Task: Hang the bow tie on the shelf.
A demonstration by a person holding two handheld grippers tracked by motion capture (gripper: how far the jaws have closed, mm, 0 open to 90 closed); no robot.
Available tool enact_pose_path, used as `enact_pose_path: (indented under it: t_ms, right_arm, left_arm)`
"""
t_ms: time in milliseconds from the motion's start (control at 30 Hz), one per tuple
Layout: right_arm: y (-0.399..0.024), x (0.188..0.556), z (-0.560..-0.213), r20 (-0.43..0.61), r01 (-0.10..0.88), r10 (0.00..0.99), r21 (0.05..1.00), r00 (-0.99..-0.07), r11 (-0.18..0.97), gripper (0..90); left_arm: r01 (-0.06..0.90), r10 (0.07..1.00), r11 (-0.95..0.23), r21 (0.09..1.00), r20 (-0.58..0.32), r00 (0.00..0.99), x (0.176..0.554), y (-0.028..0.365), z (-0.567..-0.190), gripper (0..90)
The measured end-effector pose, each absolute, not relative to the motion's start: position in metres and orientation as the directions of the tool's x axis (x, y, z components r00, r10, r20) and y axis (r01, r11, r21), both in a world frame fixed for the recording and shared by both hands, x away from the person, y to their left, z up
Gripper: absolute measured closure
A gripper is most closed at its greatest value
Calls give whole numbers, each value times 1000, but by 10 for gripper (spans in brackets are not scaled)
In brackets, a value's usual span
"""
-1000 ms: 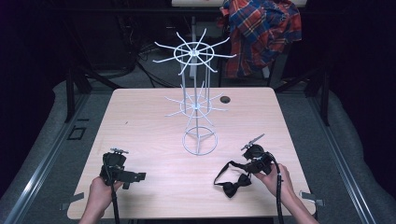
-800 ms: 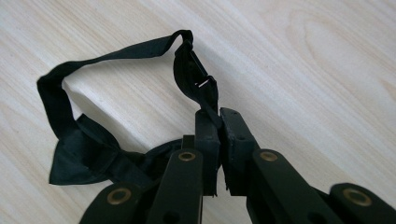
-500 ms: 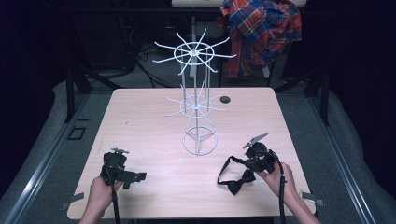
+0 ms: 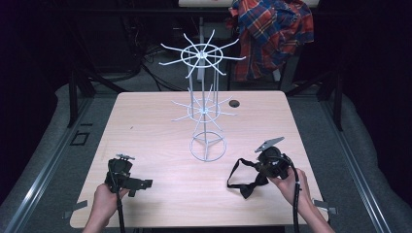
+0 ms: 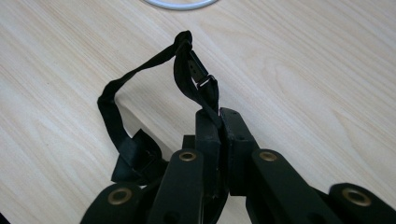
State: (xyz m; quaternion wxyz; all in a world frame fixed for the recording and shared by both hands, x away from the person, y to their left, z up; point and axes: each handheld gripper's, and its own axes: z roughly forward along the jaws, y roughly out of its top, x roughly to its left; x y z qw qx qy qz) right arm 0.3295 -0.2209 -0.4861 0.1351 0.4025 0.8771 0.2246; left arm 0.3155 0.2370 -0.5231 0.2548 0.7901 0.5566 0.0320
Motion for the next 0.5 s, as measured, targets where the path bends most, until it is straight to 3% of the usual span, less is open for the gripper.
enact_pose_path:
  t_ms: [500]
  right_arm:
    - [-219, 327, -475, -76, 616, 761, 538, -644, 575, 867]
  left_arm:
    - [864, 897, -252, 435, -231, 378, 315, 237, -523, 30]
